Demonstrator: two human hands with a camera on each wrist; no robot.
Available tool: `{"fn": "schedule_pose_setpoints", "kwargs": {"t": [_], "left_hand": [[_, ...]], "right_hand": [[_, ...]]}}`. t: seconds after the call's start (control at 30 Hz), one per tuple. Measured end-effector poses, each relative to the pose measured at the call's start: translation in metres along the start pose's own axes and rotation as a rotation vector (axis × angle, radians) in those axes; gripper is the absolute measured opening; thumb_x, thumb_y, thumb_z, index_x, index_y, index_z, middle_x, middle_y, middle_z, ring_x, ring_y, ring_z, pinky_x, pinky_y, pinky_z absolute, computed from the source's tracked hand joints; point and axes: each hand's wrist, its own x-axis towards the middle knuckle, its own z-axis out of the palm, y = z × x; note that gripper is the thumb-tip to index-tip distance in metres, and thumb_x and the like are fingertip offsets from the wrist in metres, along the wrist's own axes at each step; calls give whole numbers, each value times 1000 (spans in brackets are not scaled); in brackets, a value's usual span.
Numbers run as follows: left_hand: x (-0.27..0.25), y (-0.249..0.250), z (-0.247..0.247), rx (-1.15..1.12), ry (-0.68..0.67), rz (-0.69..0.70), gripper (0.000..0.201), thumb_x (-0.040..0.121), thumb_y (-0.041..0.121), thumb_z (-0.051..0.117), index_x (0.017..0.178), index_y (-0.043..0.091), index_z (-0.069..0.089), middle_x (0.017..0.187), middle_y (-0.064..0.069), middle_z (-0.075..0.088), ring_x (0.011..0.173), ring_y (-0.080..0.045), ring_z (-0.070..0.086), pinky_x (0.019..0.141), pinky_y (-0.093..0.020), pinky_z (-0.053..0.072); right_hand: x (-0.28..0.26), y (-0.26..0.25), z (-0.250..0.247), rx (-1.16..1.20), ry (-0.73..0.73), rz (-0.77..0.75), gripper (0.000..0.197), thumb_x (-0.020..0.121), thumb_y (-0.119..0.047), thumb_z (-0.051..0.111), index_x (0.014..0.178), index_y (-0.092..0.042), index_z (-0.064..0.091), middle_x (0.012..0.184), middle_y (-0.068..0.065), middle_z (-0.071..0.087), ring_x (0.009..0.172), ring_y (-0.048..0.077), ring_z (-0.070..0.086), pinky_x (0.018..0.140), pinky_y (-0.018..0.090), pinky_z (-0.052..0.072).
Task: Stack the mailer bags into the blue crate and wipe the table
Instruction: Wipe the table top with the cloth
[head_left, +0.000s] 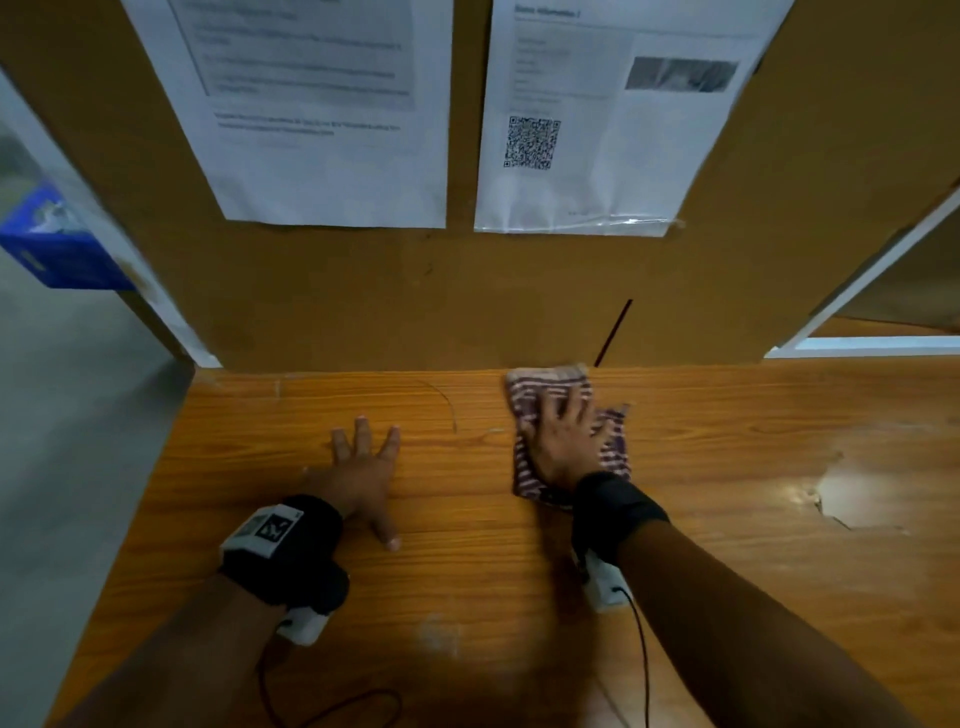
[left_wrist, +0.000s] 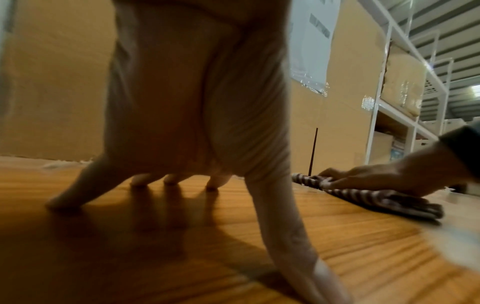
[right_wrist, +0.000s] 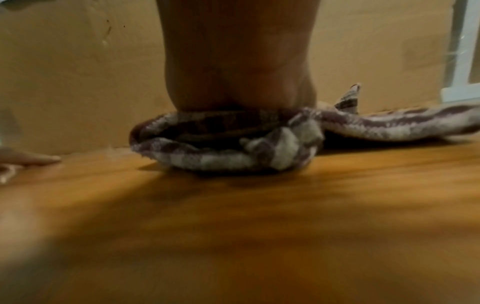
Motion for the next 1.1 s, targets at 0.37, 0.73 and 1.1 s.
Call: {"fn": "schedule_pose_setpoints", "kwargs": {"t": [0.37, 0.73, 1.1], "left_hand": [[-3, 3, -5, 9, -41, 15, 158, 54, 46, 93, 145, 31, -36, 145, -14, -50, 138, -50, -32, 103, -80, 13], [5, 4, -7, 47, -72, 10, 162, 52, 49, 93, 141, 26, -41, 141, -19, -53, 134, -54, -34, 104, -79, 13], [-34, 5, 26, 49, -77, 85, 147, 59, 62, 83, 146, 33, -32, 146, -12, -49, 138, -45, -34, 113, -70, 10]], "right_hand": [[3, 15, -3, -130, 9, -403, 90, 73, -90, -5, 152, -49, 10, 165, -4, -4, 151, 29, -4, 117, 60, 2], [13, 39, -9, 27, 26, 54, 65, 98, -64, 22, 154, -41, 0, 164, 6, -13, 148, 39, -12, 114, 66, -4], [-35, 123, -11, -63, 21, -150, 70, 90, -74, 27, 152, -48, 7, 165, -4, -7, 150, 32, -3, 116, 61, 4]]}}
